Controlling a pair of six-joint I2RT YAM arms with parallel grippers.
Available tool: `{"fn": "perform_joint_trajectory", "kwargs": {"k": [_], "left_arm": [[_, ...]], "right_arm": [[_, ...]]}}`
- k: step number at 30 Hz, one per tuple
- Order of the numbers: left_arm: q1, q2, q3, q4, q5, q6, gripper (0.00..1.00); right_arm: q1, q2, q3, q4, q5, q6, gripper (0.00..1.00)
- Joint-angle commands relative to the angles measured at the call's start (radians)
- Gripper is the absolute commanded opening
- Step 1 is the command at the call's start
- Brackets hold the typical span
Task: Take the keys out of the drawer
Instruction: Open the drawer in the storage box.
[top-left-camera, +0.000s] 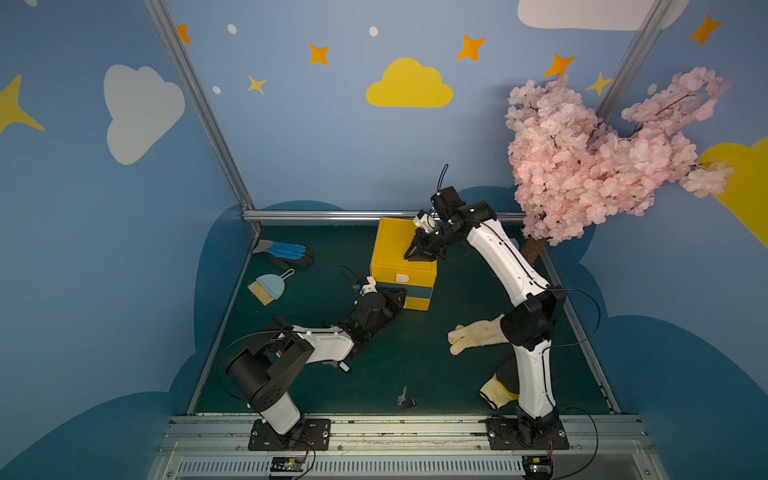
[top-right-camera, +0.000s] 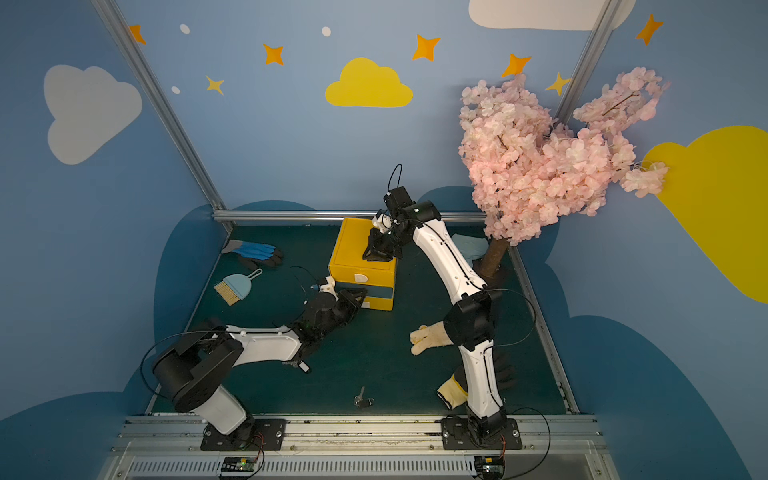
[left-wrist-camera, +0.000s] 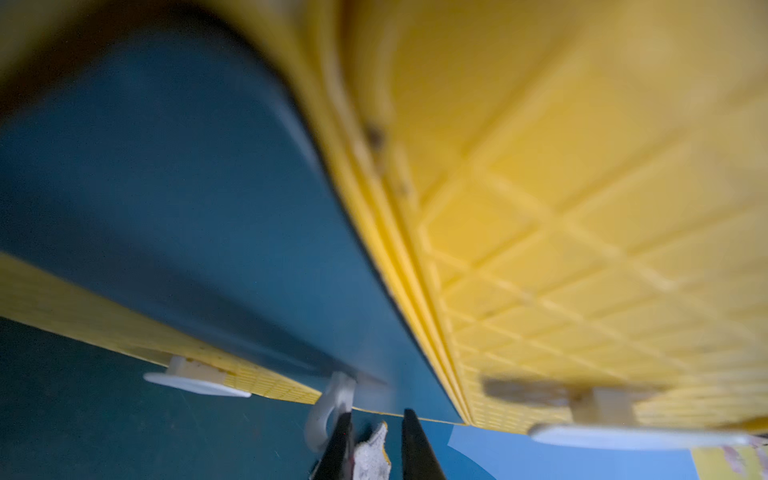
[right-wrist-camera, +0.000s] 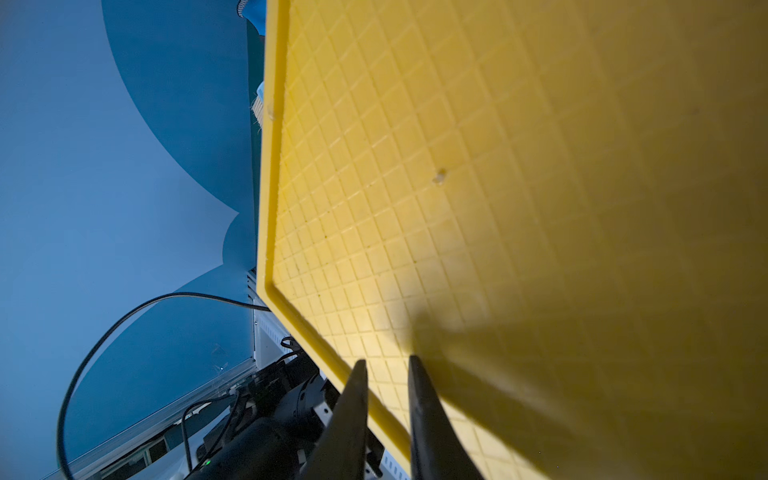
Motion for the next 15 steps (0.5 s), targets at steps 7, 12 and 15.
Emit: {"fn": "perform_joint_trajectory", "kwargs": {"k": [7,12,15], "left_arm": [[0.001,0.007,0.040,-0.069,0.017,-0.014,0.34],[0.002,-0.026,0.032,-0.119,0.011,-0.008,0.36],[0.004,-0.047,0.022,-0.146,0.006,-0.001,0.37]], "right_arm": [[-0.015,0.013,0.021,-0.044,0.004,-0.016,0.22],[-0.020,0.013,0.023,-0.044,0.003,-0.018,0.22],[-0.025,0.016,0.025,-0.044,-0.001,-0.019,0.22]]}}
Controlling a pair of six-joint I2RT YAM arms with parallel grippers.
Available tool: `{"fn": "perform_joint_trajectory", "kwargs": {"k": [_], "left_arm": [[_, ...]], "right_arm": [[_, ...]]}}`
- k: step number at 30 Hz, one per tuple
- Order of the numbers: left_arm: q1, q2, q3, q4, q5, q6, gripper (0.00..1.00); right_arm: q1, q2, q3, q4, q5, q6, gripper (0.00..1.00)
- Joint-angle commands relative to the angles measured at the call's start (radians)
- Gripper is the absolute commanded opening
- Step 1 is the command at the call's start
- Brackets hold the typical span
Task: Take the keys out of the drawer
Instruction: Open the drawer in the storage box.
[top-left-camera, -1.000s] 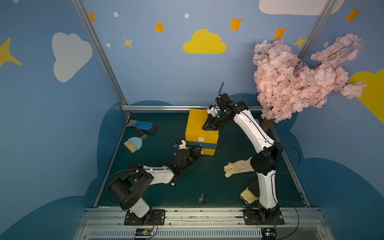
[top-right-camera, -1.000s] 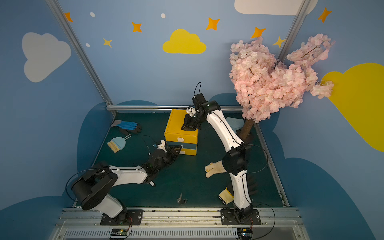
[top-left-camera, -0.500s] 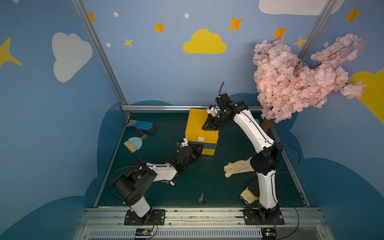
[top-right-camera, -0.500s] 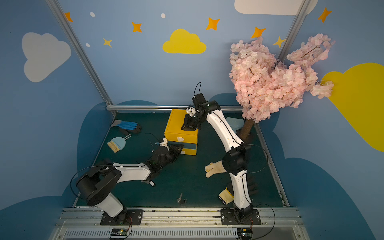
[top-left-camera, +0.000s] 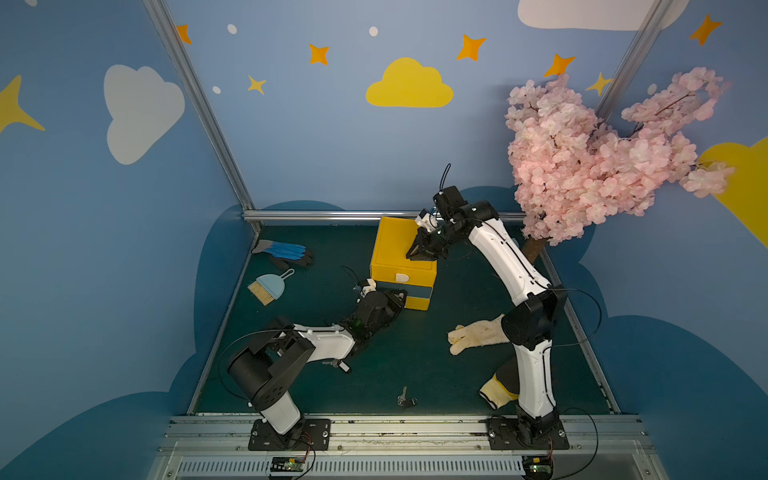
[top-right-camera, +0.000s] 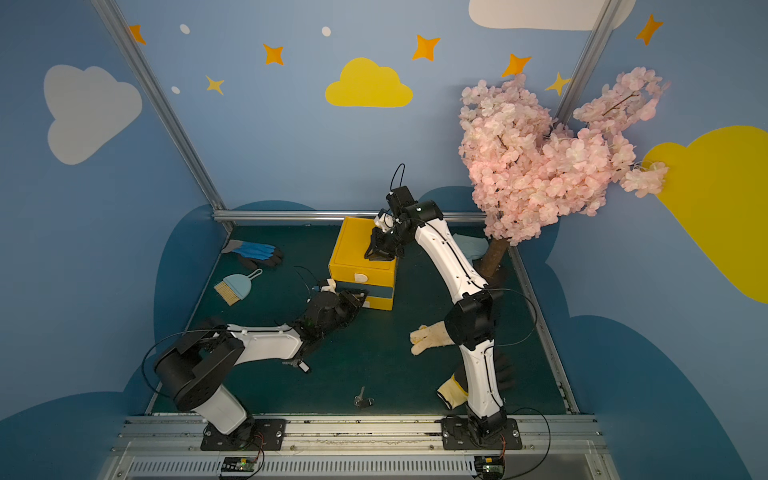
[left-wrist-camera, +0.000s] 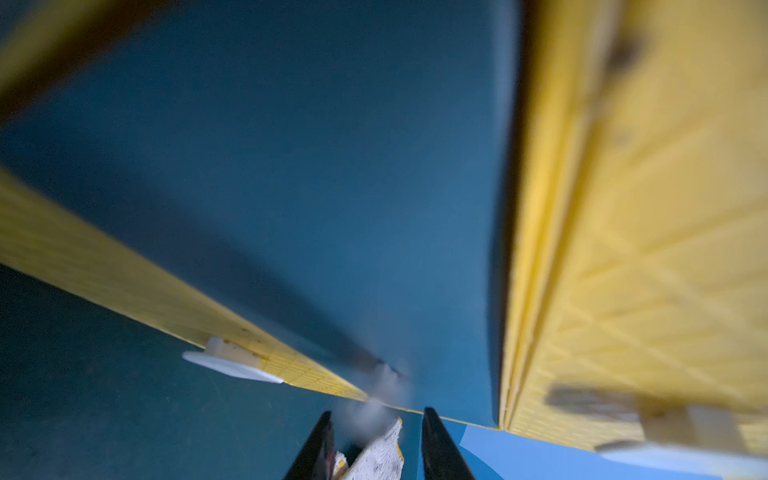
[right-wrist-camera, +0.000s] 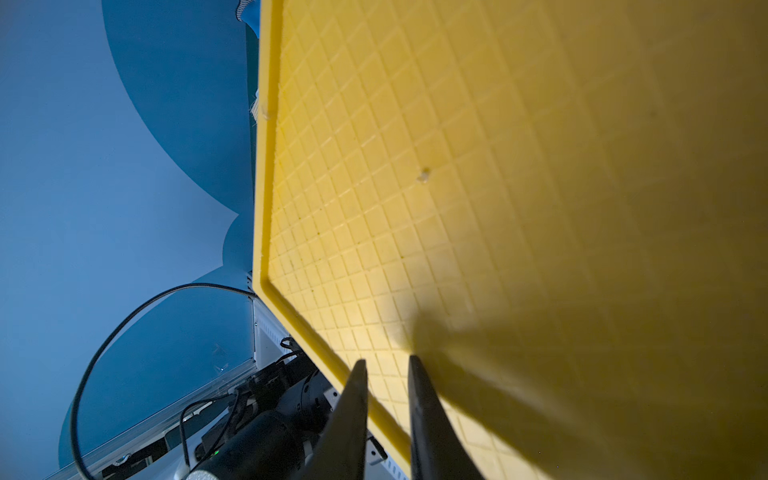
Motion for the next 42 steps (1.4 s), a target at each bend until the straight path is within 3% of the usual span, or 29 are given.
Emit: {"fn": "perform_joint_trajectory", "kwargs": {"k": [1,10,19,27,42], "left_arm": [[0.003,-0.041,0.002,-0.057,-0.003,0.020,0.37],[0.021,-0.003,0.017,-0.015,0.016,0.011,0.30],[0.030,0.006,0.008,-0.018,-0.005,0.018,0.03],[0.007,-0.073,-0.058,-0.058,-0.012,0.013,0.03],[-0.174,-0.265,-0.186,-0.238,-0.139,-0.042,0.03]], "right_arm": [[-0.011,0.018,0.023,-0.042,0.004,-0.013,0.23],[-0.018,0.019,0.015,-0.045,0.005,-0.016,0.23],[-0.019,0.016,0.004,-0.054,0.002,-0.024,0.23],[-0.026,0.014,0.003,-0.055,-0.005,-0.033,0.24],[-0.022,0.021,0.008,-0.059,-0.020,-0.043,0.24]]}}
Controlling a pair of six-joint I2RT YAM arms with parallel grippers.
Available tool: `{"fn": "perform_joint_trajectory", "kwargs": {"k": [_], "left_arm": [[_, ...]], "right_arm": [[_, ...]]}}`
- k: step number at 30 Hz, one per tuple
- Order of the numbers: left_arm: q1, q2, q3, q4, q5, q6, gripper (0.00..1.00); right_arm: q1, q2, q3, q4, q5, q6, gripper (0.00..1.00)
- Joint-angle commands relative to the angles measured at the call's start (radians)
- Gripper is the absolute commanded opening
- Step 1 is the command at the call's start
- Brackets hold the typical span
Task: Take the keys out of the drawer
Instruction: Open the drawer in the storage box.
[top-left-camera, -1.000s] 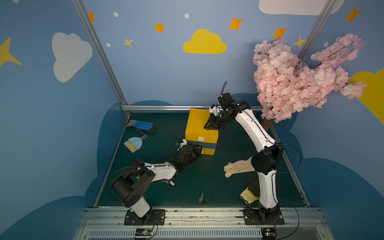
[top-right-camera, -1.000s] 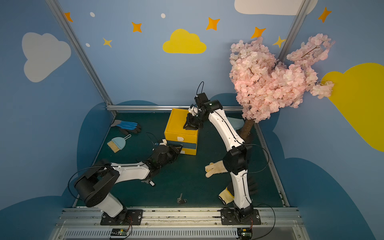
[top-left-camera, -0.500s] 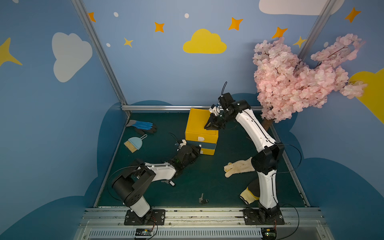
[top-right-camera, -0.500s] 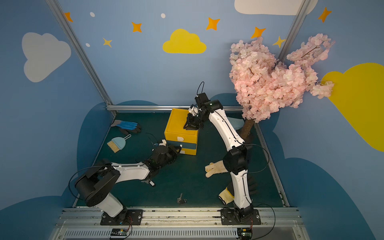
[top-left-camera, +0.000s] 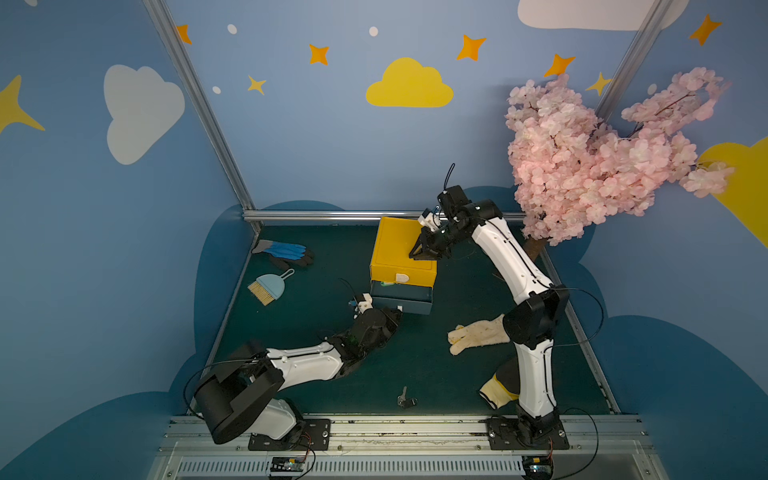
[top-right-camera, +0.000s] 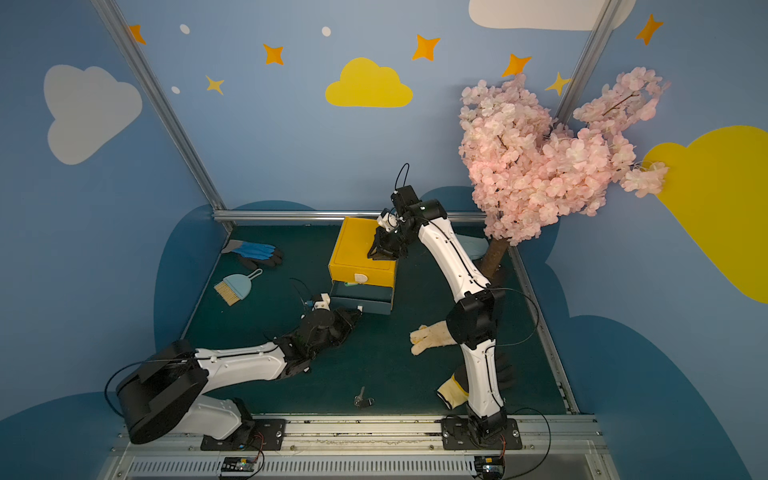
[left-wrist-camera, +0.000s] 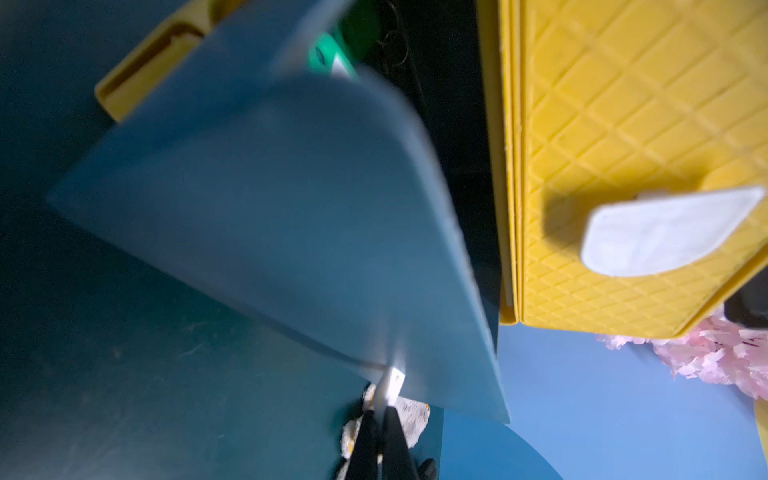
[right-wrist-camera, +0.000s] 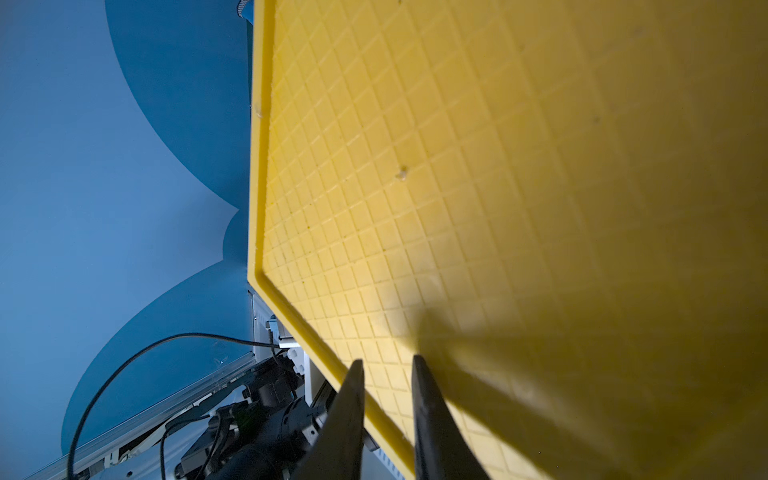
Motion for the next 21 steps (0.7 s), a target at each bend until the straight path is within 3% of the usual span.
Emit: {"fn": "perform_joint_trajectory", "kwargs": {"k": [1,7,21], "left_arm": [[-0.050,-0.052,-0.051,-0.093,-0.062,-0.041,0.03],[-0.092,-0.140,-0.125,-0.149,-0.139,-0.120,0.03],[-0.116,-0.255,-0.173,-0.135,-0.136,-0.044,0.03]], "right_arm": [[0.002,0.021,0.011,-0.036,0.002,-0.001,0.25],[0.011,0.019,0.036,-0.036,0.010,-0.001,0.25],[0.017,0.017,0.104,-0.007,0.025,0.016,0.25]]}}
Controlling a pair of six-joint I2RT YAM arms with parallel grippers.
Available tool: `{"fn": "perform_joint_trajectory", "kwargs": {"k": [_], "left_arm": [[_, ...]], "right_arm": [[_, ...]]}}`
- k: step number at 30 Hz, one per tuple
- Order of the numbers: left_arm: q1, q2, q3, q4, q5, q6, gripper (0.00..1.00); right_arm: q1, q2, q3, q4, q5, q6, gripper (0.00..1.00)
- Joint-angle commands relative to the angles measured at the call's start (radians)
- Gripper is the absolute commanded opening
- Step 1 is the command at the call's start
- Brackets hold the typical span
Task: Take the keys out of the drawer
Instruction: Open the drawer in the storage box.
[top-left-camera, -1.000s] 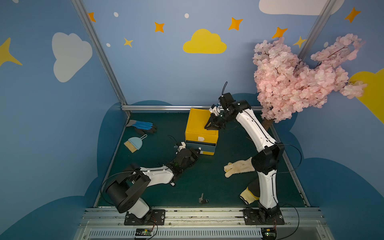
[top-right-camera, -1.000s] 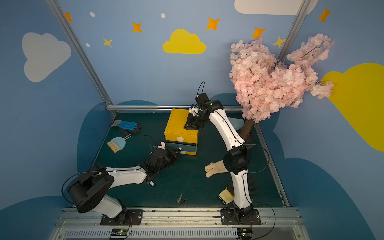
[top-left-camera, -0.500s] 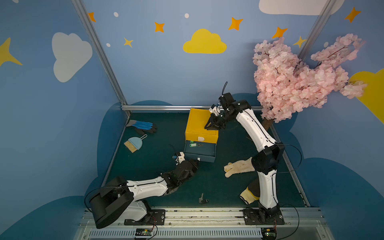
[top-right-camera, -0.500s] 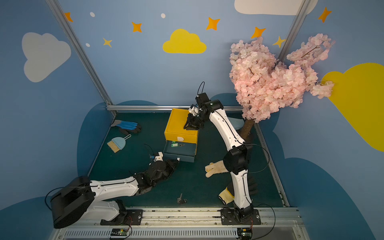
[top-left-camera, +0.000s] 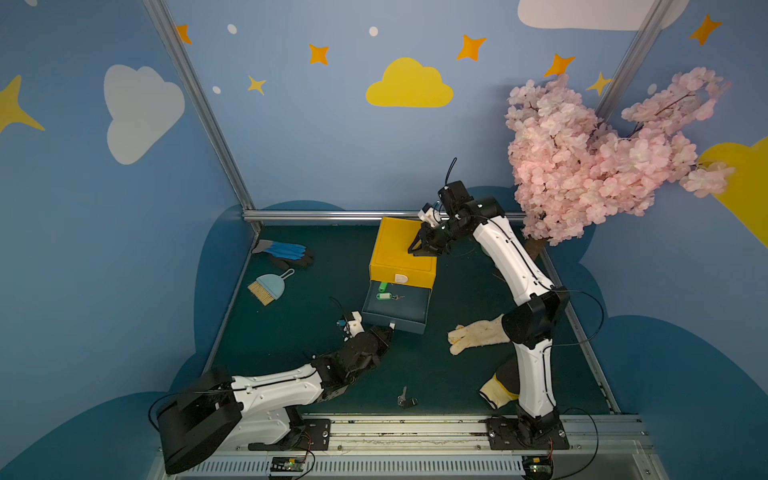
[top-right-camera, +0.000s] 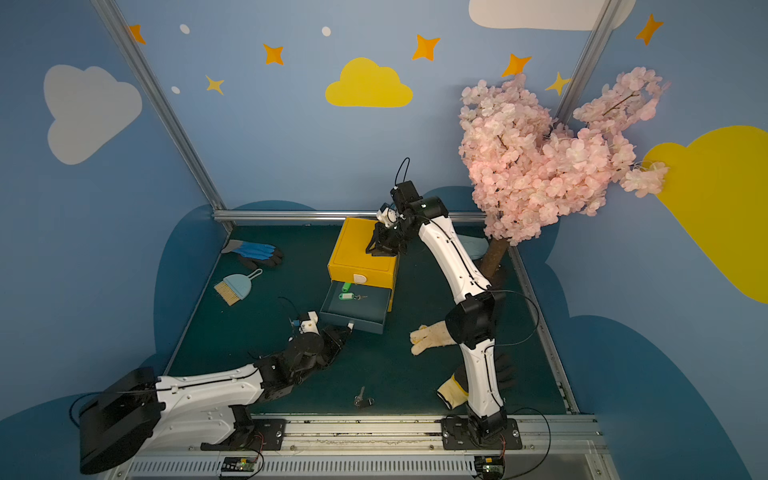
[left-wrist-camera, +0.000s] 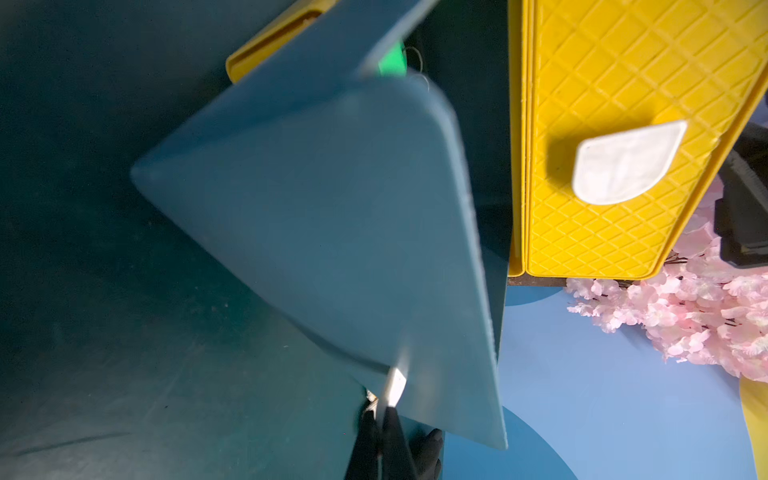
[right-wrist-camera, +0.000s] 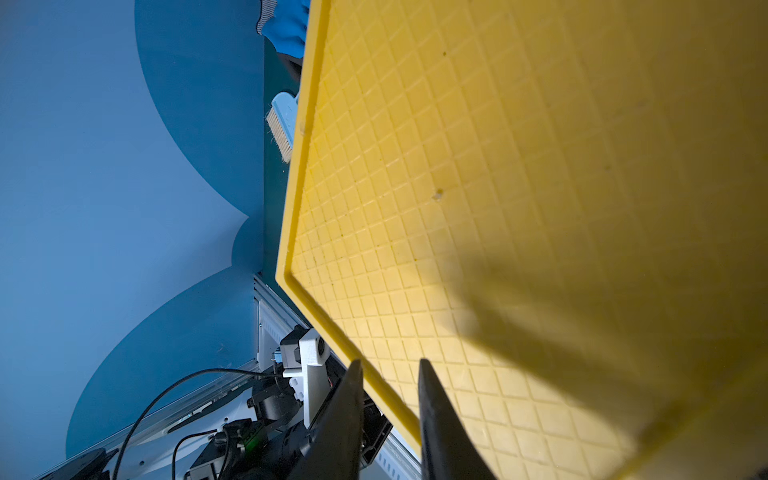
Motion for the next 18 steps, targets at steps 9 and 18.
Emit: {"fn": "perform_joint_trajectory", "kwargs": {"k": [9,18], "left_arm": [[-0.002,-0.066,-0.055,-0.047,0.026,0.007,0.03],[-0.010,-0.078,-0.030,-0.039,0.088,0.079,0.03]], "right_arm": [[0.015,-0.004,0.032,0.020,0.027,0.004,0.25],[0.033,0.072,0.037,0.006,0.067,-0.013,0.24]]}}
